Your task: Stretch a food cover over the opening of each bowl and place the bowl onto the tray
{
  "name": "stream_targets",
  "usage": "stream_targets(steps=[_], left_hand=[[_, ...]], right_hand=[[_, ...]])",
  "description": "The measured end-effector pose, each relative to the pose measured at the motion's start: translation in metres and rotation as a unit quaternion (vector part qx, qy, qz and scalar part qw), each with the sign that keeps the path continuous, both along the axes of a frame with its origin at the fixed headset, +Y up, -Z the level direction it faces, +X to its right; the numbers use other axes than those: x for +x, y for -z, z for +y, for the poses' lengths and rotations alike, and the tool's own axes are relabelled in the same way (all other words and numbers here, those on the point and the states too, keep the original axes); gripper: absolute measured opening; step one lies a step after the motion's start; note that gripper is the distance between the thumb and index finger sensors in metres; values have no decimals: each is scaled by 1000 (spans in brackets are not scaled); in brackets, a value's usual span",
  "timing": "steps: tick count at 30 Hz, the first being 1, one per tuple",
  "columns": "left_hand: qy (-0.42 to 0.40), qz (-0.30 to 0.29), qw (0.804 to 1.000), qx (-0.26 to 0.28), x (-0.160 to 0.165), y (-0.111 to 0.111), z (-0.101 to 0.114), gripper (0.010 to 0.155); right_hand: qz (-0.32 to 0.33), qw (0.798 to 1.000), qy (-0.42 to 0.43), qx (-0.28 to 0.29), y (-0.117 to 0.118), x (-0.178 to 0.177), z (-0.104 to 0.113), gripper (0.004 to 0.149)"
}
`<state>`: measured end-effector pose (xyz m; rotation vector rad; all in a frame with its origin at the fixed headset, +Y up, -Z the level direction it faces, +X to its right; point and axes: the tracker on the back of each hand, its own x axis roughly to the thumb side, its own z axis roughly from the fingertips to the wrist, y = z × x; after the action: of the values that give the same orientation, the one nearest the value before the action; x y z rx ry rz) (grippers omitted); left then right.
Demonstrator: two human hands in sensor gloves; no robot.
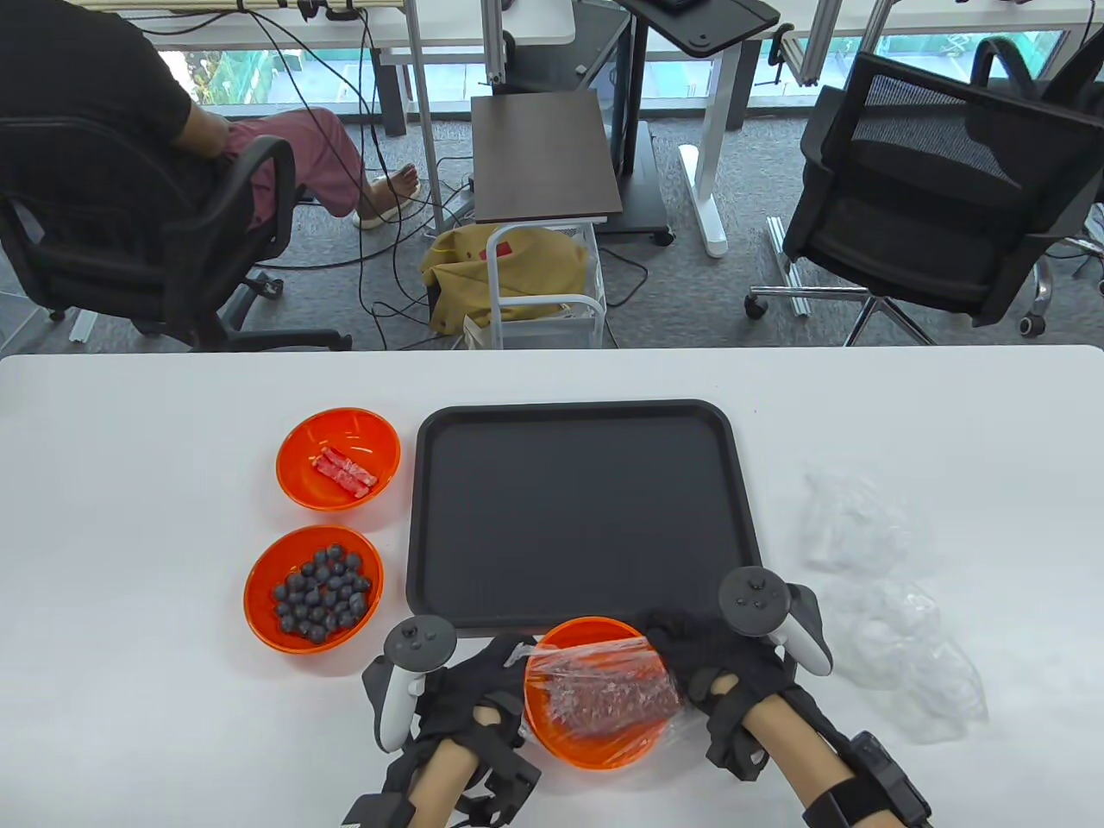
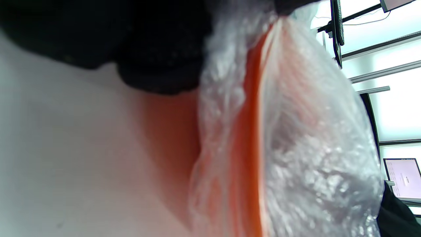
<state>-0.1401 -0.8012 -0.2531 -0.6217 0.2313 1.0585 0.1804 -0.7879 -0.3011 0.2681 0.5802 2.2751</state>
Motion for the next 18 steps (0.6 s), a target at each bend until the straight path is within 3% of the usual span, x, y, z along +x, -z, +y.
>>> stream_targets(steps=[18], left_hand=[[62, 25, 998, -9, 1, 12, 3, 46]], right_hand=[[-10, 1000, -8, -5, 1, -3, 0, 47]])
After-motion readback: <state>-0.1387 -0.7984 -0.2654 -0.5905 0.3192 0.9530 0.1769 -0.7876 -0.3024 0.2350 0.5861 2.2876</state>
